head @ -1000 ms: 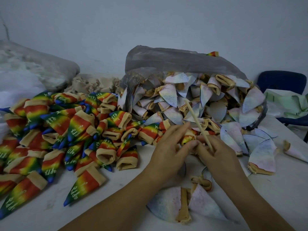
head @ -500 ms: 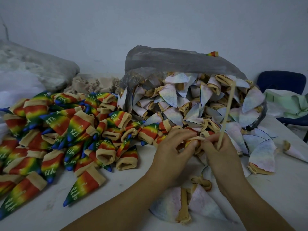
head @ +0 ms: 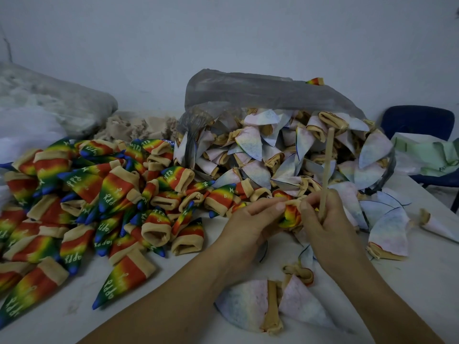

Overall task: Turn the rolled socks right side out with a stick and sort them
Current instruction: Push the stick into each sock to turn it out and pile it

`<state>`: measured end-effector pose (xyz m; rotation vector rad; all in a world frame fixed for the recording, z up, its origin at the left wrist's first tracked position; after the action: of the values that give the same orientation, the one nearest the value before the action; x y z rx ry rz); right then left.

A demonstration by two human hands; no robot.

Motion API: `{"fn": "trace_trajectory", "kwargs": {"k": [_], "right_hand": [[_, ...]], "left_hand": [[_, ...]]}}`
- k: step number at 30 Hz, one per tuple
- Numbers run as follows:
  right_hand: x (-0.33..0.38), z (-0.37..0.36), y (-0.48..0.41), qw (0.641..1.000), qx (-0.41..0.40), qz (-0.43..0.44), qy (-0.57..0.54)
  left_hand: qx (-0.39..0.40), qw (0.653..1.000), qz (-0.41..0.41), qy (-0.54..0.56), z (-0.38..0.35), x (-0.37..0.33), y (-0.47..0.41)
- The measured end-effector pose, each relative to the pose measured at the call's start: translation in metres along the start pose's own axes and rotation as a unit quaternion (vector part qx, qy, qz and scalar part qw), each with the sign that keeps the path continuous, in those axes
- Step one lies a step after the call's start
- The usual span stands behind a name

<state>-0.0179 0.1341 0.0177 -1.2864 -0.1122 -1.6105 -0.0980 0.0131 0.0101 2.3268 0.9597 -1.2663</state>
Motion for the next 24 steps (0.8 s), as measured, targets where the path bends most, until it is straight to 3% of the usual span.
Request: {"fn": "trace_trajectory", "kwargs": {"k": [4,7,10,13,16,19,24], "right_hand": [[-0.002,-0.004,0.001,1.0,0.013,0.025,0.012],[-0.002,-0.005,0.001,0.999,-0.015,0.036,0.018],[-0.002,-0.006,0.001,0.998,-0.027,0.043,0.025],[-0.002,-0.005,0.002,0.998,-0.034,0.041,0.033],[-0.001,-0.005,0.001,0.997,-0.039,0.049,0.045],[0.0,-0.007,0.001,0.996,-0.04,0.069,0.051],[0.003,-0.012,0.003,0.994,-0.032,0.093,0.042]], "left_hand": [[-0.03,0.999,0.006,-0.015,0.002,-0.001,-0.003],[-0.031,0.99,-0.033,-0.136,0.002,-0.001,-0.001],[-0.029,0.935,-0.139,-0.324,0.005,0.003,-0.001],[-0.021,0.892,-0.23,-0.389,0.005,0.002,-0.002],[0.014,0.922,-0.164,-0.351,0.006,0.003,-0.001],[0.013,0.971,-0.071,-0.229,0.003,0.007,0.001],[-0.032,0.99,-0.057,-0.127,-0.004,0.007,0.002]]}}
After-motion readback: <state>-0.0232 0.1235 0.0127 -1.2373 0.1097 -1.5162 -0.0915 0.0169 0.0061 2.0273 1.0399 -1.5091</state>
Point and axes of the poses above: each hand's wrist, its own y-axis away from the middle knuckle, its own z-axis out of the back of the hand, x = y × z, the point moved 1 cm from there along -y, towards the middle knuckle, and after that the axes turned 5 degrees about y, right-handed, at the moved point
